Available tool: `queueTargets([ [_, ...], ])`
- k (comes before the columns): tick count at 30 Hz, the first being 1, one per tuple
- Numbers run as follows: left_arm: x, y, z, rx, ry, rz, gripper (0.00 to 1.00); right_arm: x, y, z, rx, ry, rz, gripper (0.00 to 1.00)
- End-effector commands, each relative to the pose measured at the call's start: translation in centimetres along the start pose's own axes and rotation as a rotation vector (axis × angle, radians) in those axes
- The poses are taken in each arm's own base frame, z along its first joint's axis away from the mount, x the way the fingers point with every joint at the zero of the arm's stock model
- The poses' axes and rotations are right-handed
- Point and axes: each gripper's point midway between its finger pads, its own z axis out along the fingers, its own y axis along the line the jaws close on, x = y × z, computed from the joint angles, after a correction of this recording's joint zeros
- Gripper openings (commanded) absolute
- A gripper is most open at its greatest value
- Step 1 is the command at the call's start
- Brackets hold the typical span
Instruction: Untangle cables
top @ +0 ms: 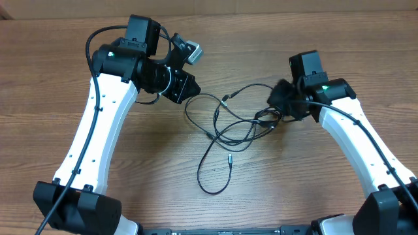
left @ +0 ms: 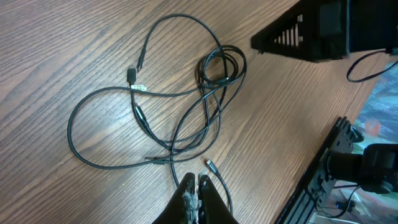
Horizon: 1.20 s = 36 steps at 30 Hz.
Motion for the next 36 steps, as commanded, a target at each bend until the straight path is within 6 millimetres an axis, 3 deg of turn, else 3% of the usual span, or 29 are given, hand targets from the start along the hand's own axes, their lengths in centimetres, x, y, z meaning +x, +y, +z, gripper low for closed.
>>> queueTargets([
  [1, -0.7, -0.6, -1.0, -0.009, -0.03, 0.017, 0.04, 1.0, 2.0, -0.7, -0.107, 0.057, -0.117, 0.04],
  [3, -0.6, -0.6, -1.0, -0.008, -0.029, 0.016, 0.05, 0.9, 0.9, -0.7, -0.051, 0.047, -0.1, 0.04],
  [6, -0.6, -0.6, -0.9, -0.007, -0.028, 0.016, 0.2, 0.9, -3.5, -1.0, 0.155, 0.026, 0.017, 0.04],
  [9, -0.7, -0.8, -0.7, -0.005, -0.029, 0.028, 0.32, 1.1, -5.3, -1.4, 0.229, 0.035, 0.035, 0.2],
  [11, -0.9, -0.8, -0.5, -0.019, -0.028, 0.04, 0.35, 1.4, -6.1, -1.6, 0.256, 0.048, 0.046, 0.21],
  [22, -0.7, -0.3, 1.3, -0.08, 0.019, 0.046, 0.36, 2.1, -7.1, 0.8, 0.242, 0.06, -0.024, 0.16],
  [23, -0.6, -0.1, 1.3, -0.086, 0.023, 0.034, 0.36, 2.1, -7.2, 1.2, 0.237, 0.054, -0.024, 0.16],
  [25, -0.3, 0.4, 1.7, -0.096, 0.041, 0.016, 0.36, 1.8, -7.3, 2.5, 0.209, 0.018, -0.031, 0.29],
  [27, -0.2, 0.4, 1.8, -0.095, 0.046, 0.014, 0.36, 1.6, -7.4, 3.2, 0.193, -0.002, -0.035, 0.29],
  [31, -0.1, 0.3, 1.8, -0.094, 0.048, 0.0, 0.36, 1.2, -7.2, 4.1, 0.164, -0.032, -0.037, 0.28],
  [36, -0.1, 0.3, 1.8, -0.094, 0.048, -0.006, 0.36, 1.2, -7.4, 4.7, 0.153, -0.046, -0.037, 0.15],
])
